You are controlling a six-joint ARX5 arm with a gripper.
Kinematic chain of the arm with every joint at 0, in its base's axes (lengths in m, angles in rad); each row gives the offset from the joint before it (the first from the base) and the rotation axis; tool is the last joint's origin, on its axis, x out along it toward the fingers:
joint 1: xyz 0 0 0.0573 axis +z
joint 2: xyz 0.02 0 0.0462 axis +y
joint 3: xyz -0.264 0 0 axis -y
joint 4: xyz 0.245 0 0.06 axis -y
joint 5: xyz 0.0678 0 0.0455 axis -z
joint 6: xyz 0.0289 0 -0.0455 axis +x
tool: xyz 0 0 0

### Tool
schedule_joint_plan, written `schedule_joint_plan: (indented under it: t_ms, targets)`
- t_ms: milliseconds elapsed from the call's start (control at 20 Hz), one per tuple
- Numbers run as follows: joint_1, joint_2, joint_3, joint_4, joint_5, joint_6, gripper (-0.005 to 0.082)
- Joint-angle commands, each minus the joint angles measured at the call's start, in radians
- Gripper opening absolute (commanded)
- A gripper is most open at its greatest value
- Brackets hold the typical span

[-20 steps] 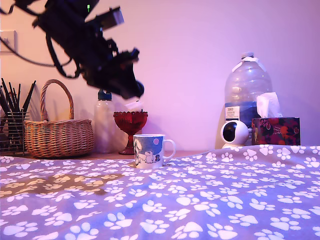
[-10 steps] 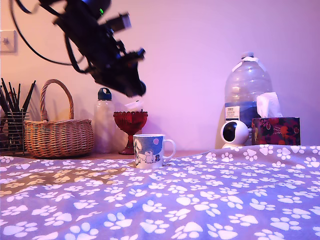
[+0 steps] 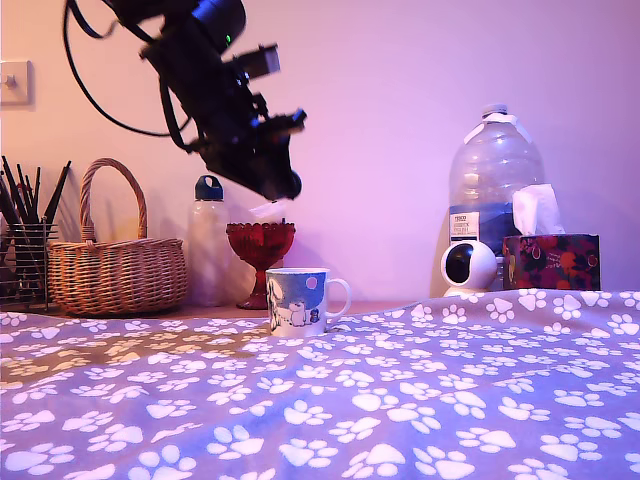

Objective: Pick the coffee capsule and then drop it inside the coffee cup in front of you

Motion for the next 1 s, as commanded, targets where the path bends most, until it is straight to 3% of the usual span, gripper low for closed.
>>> schedule_joint_plan:
  t_ms: [0,650,950]
  targets:
    - [0.002,0.055,0.023,-0.008,-0.006,0.008,0.0128]
    - [0.002,0.252,0.262,-0.115,-0.037,0.017,0.0128]
    - [0.005,0.265,0.279,-0.111,-0.047,0.023,0.0128]
